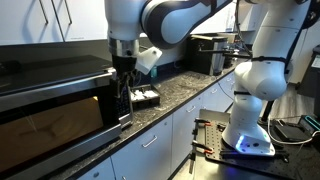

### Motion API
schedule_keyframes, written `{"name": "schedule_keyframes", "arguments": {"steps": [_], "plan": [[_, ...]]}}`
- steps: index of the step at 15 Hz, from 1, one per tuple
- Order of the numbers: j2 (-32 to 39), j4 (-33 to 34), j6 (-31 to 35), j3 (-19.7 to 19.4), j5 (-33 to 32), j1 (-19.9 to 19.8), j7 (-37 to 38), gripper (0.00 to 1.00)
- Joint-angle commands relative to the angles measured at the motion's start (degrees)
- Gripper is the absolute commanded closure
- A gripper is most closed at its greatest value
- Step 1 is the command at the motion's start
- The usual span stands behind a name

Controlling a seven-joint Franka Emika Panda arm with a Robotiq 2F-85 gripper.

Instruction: Close the microwave door

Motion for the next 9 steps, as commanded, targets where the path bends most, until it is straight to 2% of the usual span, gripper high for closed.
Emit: {"name": "schedule_keyframes", "arguments": {"steps": [1,6,7,9], "plan": [[0.3,0.3,-0.1,-1.5,-0.3,1.5,0.1,0.0],[1.7,0.8,2.5,-1.3,-9.8,0.9,5.7,0.0],[2.7,1.3,3.2,-1.4,-12.2,0.8,7.0,0.18],[4.5,2.4,3.9,-1.7,-15.7,1.0,8.7,0.35]]}}
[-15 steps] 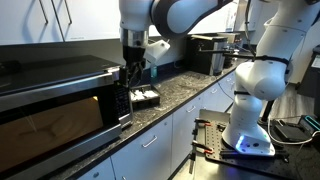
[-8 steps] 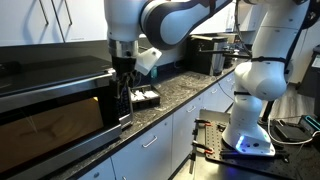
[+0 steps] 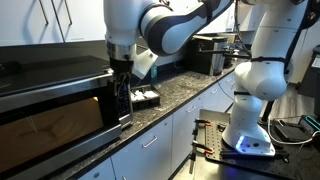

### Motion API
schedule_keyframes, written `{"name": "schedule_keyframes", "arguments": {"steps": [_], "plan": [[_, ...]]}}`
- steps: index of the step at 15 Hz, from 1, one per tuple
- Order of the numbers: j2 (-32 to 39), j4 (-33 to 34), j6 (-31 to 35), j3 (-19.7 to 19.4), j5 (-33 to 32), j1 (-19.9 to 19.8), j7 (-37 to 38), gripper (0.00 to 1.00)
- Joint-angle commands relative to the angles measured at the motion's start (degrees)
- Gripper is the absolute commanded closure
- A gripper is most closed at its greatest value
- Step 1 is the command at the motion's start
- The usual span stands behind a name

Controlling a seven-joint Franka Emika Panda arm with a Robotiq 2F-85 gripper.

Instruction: Close the microwave door

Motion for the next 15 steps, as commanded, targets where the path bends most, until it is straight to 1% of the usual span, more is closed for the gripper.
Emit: {"name": "schedule_keyframes", "arguments": {"steps": [1,2,3,6,7,8,9,10,11,15], "plan": [[3.6,2.4,1.8,-1.3,-5.9,1.1,3.6,0.42],[4.5,2.9,2.3,-1.5,-6.1,1.4,3.5,0.51],[5.5,3.8,2.5,-1.6,-6.1,1.8,3.9,0.58],[7.4,6.3,2.1,-1.9,-2.7,3.7,2.6,0.82],[7.7,7.0,1.8,-1.8,-2.6,4.4,2.9,0.88],[7.9,7.5,1.6,-1.9,-3.7,5.0,3.2,0.95],[8.2,8.0,1.2,-2.0,-5.8,5.6,3.3,1.0],[8.7,8.8,-0.3,-2.2,-9.6,6.1,4.3,1.0],[8.7,8.9,-0.5,-2.4,-12.0,6.4,3.8,1.0],[10.3,10.3,-1.4,-3.2,-19.3,7.0,4.2,1.0]]}}
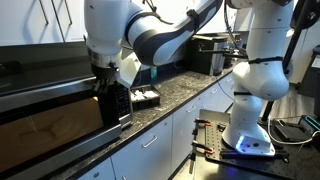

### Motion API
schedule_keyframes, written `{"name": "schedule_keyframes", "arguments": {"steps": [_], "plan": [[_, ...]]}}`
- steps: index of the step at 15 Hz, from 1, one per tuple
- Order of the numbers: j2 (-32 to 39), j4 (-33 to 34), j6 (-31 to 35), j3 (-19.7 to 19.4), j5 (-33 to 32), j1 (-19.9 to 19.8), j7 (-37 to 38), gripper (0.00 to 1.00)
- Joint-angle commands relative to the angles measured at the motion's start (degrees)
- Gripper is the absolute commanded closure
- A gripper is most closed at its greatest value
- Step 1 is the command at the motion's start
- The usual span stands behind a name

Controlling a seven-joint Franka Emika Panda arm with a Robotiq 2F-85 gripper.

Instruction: Close the microwave door

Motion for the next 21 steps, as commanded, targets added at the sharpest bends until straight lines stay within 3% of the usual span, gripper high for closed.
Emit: {"name": "schedule_keyframes", "arguments": {"steps": [1,13,21], "plan": [[2.2,2.9,-2.7,-1.6,-5.7,1.7,0.8,1.0],[6.5,6.3,-10.6,-2.6,-16.4,4.2,-1.5,1.0],[6.4,4.0,-13.5,-3.3,-19.1,3.7,-10.9,1.0]]}}
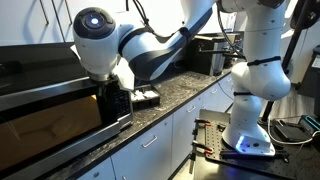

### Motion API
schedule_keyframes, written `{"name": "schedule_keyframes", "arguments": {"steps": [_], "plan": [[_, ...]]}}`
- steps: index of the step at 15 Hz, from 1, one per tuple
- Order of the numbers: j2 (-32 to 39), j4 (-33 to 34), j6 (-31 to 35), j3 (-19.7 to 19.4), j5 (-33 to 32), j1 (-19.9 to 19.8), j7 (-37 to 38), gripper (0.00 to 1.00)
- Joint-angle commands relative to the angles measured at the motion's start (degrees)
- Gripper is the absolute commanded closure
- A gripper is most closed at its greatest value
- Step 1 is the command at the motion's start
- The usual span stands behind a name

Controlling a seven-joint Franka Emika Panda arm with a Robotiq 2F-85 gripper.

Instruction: Close the microwave door

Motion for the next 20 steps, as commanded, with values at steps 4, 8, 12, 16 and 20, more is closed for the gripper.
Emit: {"name": "schedule_keyframes", "arguments": {"steps": [4,8,12,16,20], "plan": [[-0.2,-0.9,-2.0,-2.6,-2.6,-1.0,-9.3,1.0],[-0.5,-1.7,0.6,-3.8,-4.7,-2.0,-13.0,1.0],[-3.0,-3.2,4.2,-2.1,3.2,-1.8,-15.1,1.0],[-4.8,-2.7,1.7,-0.3,23.2,-1.7,-21.5,1.0],[-8.5,-2.8,-5.2,0.2,39.7,-0.2,-22.7,1.0]]}}
